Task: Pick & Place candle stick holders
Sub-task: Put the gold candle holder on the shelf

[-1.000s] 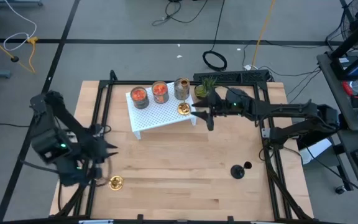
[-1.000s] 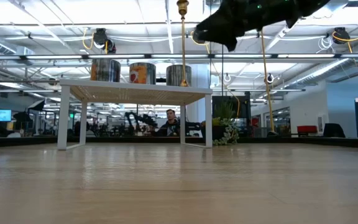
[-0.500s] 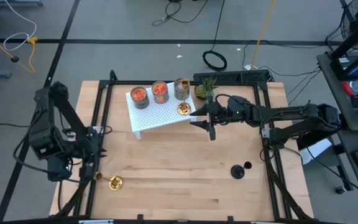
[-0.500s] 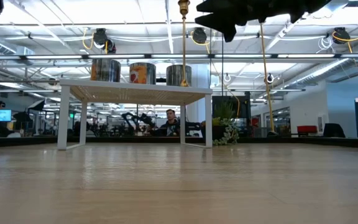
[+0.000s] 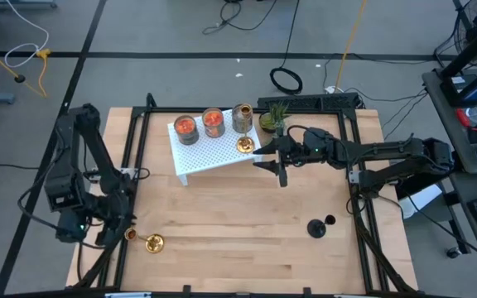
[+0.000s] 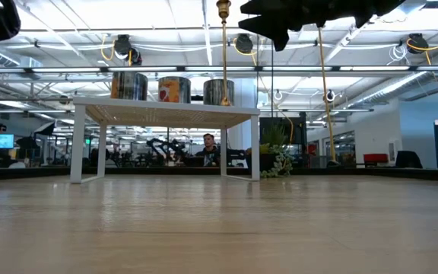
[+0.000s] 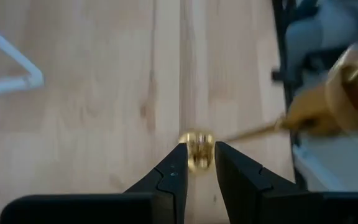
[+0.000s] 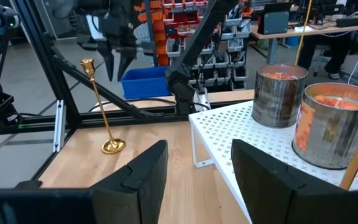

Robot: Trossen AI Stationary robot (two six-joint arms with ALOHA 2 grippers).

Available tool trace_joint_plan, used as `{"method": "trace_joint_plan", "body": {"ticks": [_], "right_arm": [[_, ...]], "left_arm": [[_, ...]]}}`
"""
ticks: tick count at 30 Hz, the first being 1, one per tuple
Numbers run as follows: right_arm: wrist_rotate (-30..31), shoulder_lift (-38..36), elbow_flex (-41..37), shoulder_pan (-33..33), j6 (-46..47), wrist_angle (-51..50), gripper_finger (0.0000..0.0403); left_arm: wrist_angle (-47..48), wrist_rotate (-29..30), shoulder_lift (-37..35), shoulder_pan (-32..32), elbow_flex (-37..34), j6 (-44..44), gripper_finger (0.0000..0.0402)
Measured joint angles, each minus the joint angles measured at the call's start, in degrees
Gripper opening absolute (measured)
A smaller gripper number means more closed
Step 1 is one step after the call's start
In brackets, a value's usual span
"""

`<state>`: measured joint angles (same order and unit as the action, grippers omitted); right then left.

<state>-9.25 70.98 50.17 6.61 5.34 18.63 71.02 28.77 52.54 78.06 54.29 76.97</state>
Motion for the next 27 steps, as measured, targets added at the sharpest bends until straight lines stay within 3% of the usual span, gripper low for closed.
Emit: {"method": "trace_joint_plan", "body": {"ticks": [5,13,27], "right_arm": [[0.0,0.0,0.0,0.0,0.0,0.0,0.0178],[0.0,0.0,0.0,0.0,0.0,0.0,0.0177],[0.0,0.0,0.0,0.0,-0.2,0.4,0.0175]], "left_arm": [[-4.9,-3.4,0.0,0.9,-5.5,-0.8,0.0088],[-12.9,-4.2,0.0,2.8,-10.7,-13.6,0.0088],[-18.7,3.4,0.9,2.8,-10.8,-22.6,0.0088]]}}
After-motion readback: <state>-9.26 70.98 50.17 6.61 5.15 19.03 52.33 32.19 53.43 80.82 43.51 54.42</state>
